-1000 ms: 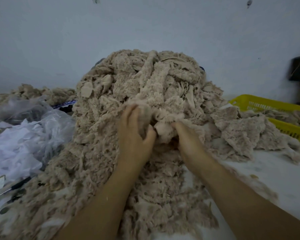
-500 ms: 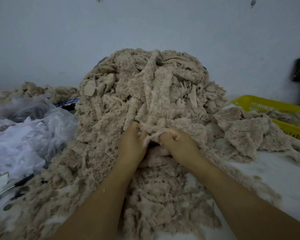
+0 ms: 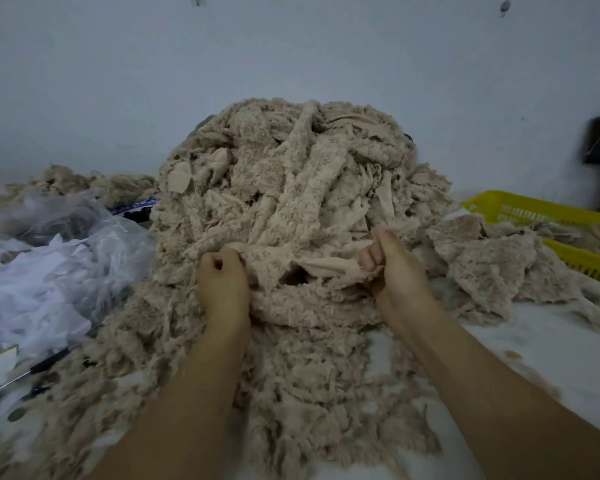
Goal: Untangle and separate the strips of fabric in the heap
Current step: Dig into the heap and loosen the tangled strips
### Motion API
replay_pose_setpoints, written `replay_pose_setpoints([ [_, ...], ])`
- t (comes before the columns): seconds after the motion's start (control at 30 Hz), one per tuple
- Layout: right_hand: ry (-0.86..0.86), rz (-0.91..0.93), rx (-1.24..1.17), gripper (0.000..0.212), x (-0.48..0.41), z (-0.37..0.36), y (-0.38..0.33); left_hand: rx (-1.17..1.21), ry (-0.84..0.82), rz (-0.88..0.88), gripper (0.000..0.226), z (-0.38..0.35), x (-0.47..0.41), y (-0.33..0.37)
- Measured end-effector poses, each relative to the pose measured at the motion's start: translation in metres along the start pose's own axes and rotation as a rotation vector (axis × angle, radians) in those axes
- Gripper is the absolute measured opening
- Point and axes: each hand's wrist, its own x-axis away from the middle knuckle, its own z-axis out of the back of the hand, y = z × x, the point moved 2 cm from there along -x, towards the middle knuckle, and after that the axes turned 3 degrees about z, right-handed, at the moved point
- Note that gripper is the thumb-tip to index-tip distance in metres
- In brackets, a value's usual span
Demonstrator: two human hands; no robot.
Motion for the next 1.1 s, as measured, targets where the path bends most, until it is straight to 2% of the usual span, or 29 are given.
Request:
replay_pose_setpoints([
  [0.07,-0.011,0.002,0.118,0.059,0.001,-0.002,0.001,-0.231,-0.030,-0.276,0.007,-0.003,0.012,0.007],
  [0.1,-0.014,-0.003,0.171,0.062,0.002,-0.003,0.002,-0.294,-0.047,-0.443,0.008,-0.004,0.020,0.011],
  [0.13,-0.011,-0.007,0.209,0.064,0.004,-0.004,0.004,-0.304,-0.078,-0.600,0.020,-0.007,0.029,0.015],
  [0.2,0.018,-0.004,0.262,0.066,0.006,-0.005,0.006,-0.251,-0.235,-0.811,0.036,-0.010,0.044,0.025],
  [0.27,0.067,-0.001,0.288,0.062,0.006,-0.004,0.006,-0.342,-0.511,-0.894,0.044,-0.015,0.053,0.028],
  [0.33,0.110,-0.014,0.303,0.056,0.004,-0.002,0.006,-0.571,-0.743,-0.863,0.047,-0.021,0.049,0.017],
  [0.37,0.131,-0.021,0.325,0.054,0.003,-0.001,0.005,-0.673,-0.788,-0.846,0.047,-0.022,0.044,0.011],
  [0.47,0.159,-0.009,0.398,0.051,0.003,0.003,0.005,-0.810,-0.776,-0.825,0.041,-0.022,0.031,0.003],
  [0.53,0.118,0.021,0.471,0.047,0.003,0.005,0.006,-0.799,-0.712,-0.848,0.027,-0.022,0.028,0.004],
  [0.6,-0.025,0.089,0.691,0.045,0.006,0.003,0.007,-0.695,-0.649,-0.783,0.017,-0.021,0.028,0.005],
  [0.73,-0.347,0.109,1.140,0.056,0.014,-0.006,0.021,-0.518,-0.568,-0.631,0.019,-0.018,0.030,0.007],
  [0.8,-0.391,0.185,1.212,0.040,0.012,-0.011,0.025,-0.456,-0.563,-0.599,0.019,-0.018,0.032,0.007],
  [0.87,-0.373,0.236,1.117,0.033,0.012,-0.012,0.024,-0.376,-0.493,-0.470,0.020,-0.018,0.031,0.006],
  [0.93,-0.325,0.265,0.955,0.029,0.011,-0.009,0.022,-0.197,-0.273,-0.167,0.029,-0.010,0.014,0.004],
  [1.0,-0.152,0.231,0.784,0.018,0.008,-0.001,0.016,-0.012,-0.085,0.044,0.034,0.006,-0.007,0.002],
  [1.03,-0.032,0.172,0.677,0.018,0.004,0.005,0.011,0.022,-0.072,0.084,0.038,0.009,-0.013,0.001],
  [1.1,0.128,0.024,0.411,0.036,-0.003,0.013,0.004,-0.014,-0.076,0.053,0.044,0.006,-0.011,0.001],
])
